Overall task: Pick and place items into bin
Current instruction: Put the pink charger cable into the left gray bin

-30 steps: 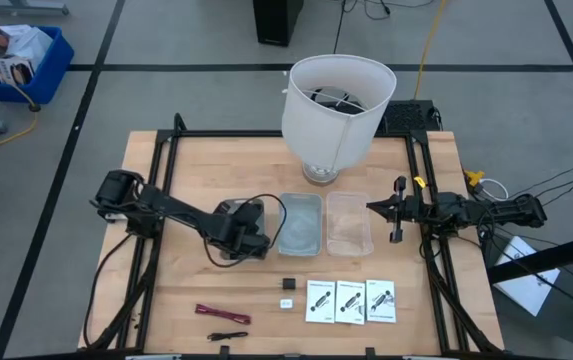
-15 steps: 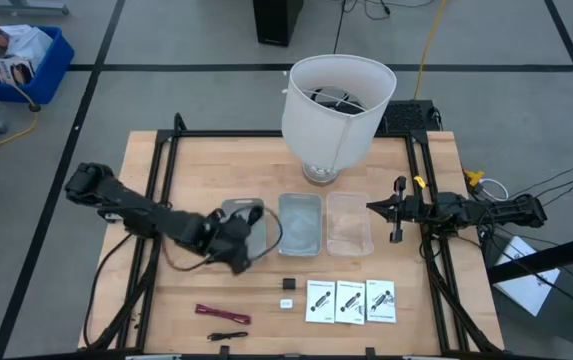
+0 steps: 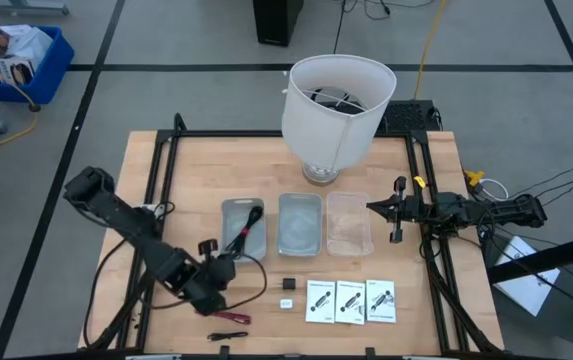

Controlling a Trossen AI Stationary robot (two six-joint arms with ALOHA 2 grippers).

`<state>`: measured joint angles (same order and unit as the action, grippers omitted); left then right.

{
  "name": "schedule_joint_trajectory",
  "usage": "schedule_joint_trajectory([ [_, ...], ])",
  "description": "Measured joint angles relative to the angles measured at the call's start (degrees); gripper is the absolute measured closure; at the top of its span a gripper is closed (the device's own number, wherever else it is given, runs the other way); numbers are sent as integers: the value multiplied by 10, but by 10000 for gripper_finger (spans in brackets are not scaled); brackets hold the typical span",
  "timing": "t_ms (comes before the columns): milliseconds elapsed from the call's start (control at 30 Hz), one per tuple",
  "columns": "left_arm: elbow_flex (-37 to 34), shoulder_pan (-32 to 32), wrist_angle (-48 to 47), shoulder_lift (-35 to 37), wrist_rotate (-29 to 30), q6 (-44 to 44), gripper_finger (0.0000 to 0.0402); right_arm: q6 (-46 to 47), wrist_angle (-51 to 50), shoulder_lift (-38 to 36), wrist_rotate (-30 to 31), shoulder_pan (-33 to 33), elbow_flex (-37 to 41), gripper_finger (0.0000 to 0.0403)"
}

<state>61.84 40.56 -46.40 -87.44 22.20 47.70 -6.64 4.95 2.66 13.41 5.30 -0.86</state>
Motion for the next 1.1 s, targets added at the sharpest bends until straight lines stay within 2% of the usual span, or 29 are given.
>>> schedule_joint_trajectory([
  [67, 0, 10, 2, 0, 0, -5, 385, 0, 2, 0, 0, 0, 0, 403],
  [100, 0, 14, 4, 0, 0, -9, 391, 0, 2, 0, 0, 0, 0, 403],
  [300, 0, 31, 86, -30, -2, -74, 398, 0, 1, 0, 0, 0, 0, 403],
  [400, 0, 31, 118, -51, -5, -80, 387, 0, 1, 0, 0, 0, 0, 403],
  [667, 0, 44, 171, -98, -71, -44, 310, 0, 0, 0, 0, 0, 0, 403],
  [833, 0, 65, 174, -98, -66, 2, 242, 0, 0, 0, 0, 0, 0, 403],
  [1000, 0, 85, 182, -105, -58, 7, 169, 0, 0, 0, 0, 0, 0, 403],
  [1100, 0, 89, 166, -122, -59, 6, 140, 0, 1, 0, 0, 0, 0, 403],
])
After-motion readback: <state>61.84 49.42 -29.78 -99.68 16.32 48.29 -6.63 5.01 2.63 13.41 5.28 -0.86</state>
